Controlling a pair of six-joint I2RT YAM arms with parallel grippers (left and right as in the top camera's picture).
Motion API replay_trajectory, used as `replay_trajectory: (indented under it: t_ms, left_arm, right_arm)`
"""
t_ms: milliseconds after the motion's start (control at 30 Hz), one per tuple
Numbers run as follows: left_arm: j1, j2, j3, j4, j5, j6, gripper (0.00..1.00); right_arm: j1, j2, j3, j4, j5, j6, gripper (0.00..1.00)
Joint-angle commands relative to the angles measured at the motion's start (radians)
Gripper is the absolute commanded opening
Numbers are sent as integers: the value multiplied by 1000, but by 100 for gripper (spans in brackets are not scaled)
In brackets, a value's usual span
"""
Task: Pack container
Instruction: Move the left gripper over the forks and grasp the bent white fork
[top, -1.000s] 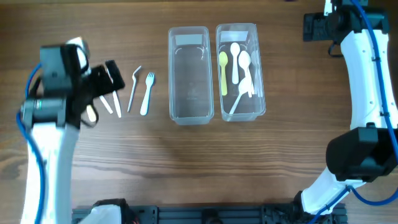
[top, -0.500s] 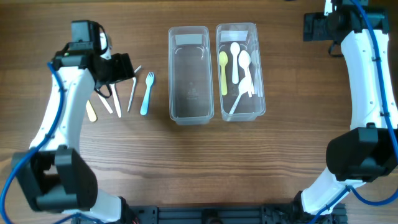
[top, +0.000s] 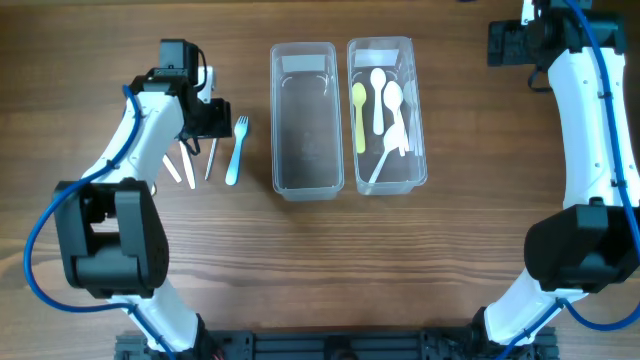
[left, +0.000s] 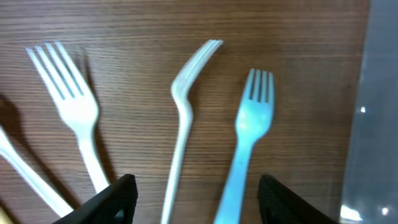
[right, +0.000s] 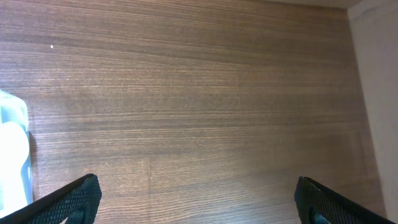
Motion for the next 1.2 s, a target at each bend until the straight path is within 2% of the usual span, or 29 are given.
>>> replay_trajectory:
  t_ms: [0,233,367,667,867,1067,1167]
  left_arm:
    - [18,26,16,6,-19,19,61]
    - [18,85,16,32,-21,15,58]
    - [18,105,16,47,-22,15,50]
    - [18,175,16,55,-22,15,49]
    - [18,183,16,63,-22,15,32]
    - [18,183,16,62,-22,15,4]
    - [18,178,16,61,-22,15,4]
  right_arm:
    - [2,6,13,3,17,-6,100]
    - [2,6,13,3,17,-6,100]
    - [2,6,13,3,17,-6,100]
    - [2,6,13,3,17,-6,100]
    - [2,6,13,3,17,-5,100]
    - [2,6,13,3,17,-5,100]
    - [2,6,13,3,17,-5,100]
